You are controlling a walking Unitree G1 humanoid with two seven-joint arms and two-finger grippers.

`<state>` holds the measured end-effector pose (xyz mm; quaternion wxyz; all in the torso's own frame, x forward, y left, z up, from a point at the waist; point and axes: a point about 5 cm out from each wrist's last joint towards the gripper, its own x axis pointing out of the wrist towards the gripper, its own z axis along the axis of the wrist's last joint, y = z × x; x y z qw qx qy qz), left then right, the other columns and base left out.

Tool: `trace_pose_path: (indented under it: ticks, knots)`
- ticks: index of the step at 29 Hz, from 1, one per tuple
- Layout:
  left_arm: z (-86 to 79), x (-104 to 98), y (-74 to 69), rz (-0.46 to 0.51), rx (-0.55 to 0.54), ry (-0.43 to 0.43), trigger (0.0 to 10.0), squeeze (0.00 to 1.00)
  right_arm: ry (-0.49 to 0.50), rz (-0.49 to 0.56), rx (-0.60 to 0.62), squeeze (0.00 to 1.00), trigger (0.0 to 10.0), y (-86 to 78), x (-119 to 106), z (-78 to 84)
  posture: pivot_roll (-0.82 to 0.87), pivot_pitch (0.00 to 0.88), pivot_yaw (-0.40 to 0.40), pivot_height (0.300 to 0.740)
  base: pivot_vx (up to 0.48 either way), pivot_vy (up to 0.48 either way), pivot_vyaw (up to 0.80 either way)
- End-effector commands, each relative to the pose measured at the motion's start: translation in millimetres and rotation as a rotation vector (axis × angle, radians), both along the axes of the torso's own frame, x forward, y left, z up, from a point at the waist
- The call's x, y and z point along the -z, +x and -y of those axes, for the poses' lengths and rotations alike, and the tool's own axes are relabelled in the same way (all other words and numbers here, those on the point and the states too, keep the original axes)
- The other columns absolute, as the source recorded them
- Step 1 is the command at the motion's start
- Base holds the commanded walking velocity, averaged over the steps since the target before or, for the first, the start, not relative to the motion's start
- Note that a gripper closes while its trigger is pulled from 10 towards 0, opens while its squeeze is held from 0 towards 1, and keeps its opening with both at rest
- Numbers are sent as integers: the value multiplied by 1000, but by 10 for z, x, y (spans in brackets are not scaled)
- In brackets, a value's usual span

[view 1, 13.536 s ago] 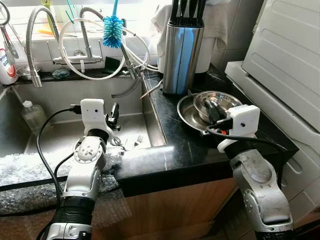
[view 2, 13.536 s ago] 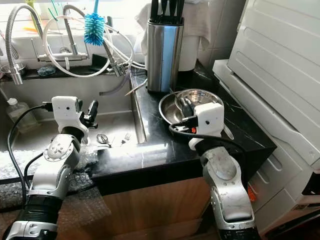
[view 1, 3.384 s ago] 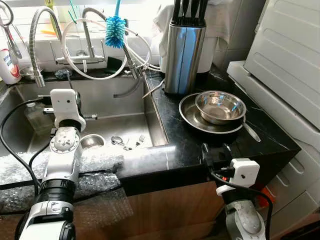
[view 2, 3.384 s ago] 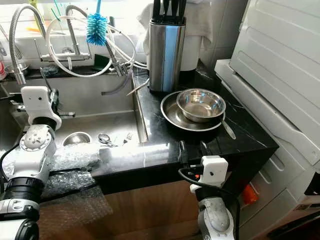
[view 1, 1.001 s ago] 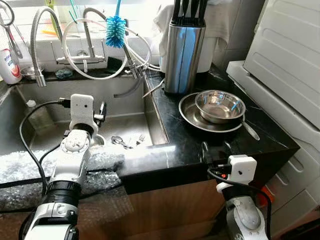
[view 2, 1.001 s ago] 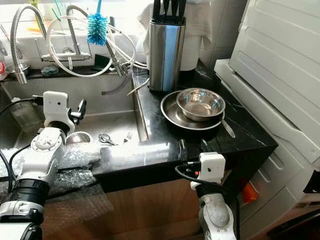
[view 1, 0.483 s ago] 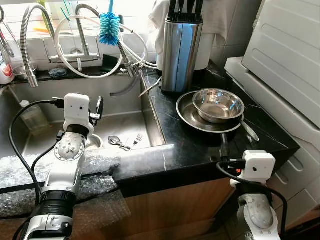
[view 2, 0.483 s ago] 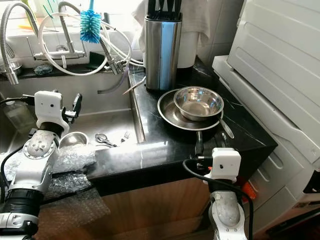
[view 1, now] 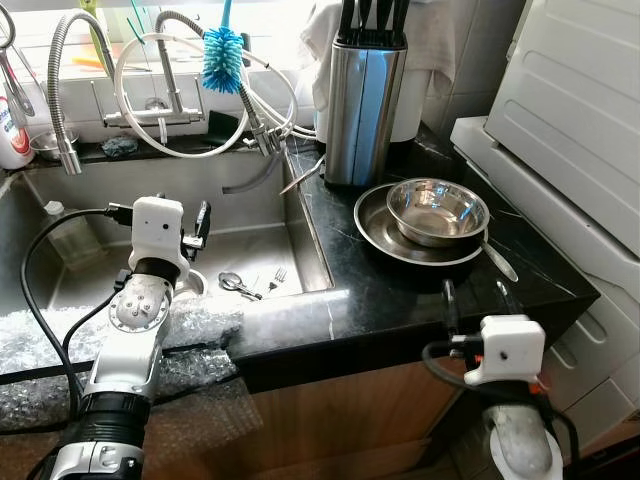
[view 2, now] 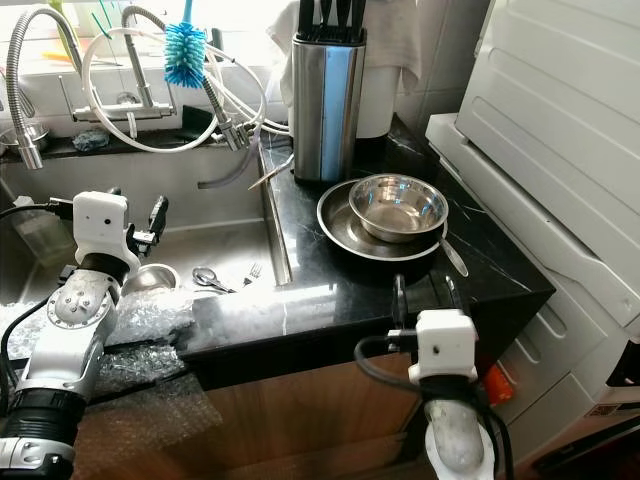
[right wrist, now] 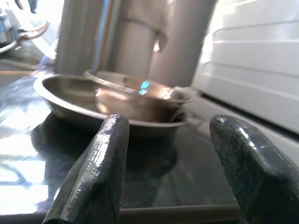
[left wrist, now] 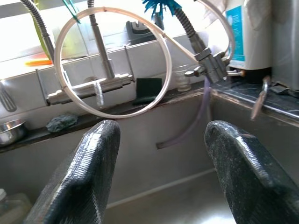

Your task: Kitchen organization

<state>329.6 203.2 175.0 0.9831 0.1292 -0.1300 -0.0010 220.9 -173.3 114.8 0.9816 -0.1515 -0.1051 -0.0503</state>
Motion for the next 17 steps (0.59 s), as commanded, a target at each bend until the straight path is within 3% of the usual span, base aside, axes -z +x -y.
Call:
trace_pose_path:
  ticks: [1, 10, 13, 17]
  knots:
    - [40, 36, -25, -4, 18, 15, 10000, 0, -7, 53, 37, 0, 10000, -16, -104, 47, -164, 0, -18, 740, 0, 0, 0]
    - [-4, 47, -170, 23, 42, -12, 10000, 0, -26, 72, 71, 0, 10000, -64, -144, 92, -170, 0, -14, 740, 0, 0, 0]
    - [-58, -300, -237, 116, 36, -20, 10000, 0, -23, 72, 75, 0, 10000, -77, -139, 82, -162, 0, -14, 740, 0, 0, 0]
    - [-116, -494, -295, 166, 32, 4, 10000, 0, -20, 70, 76, 0, 10000, -77, -139, 68, -162, 0, -10, 740, 0, 0, 0]
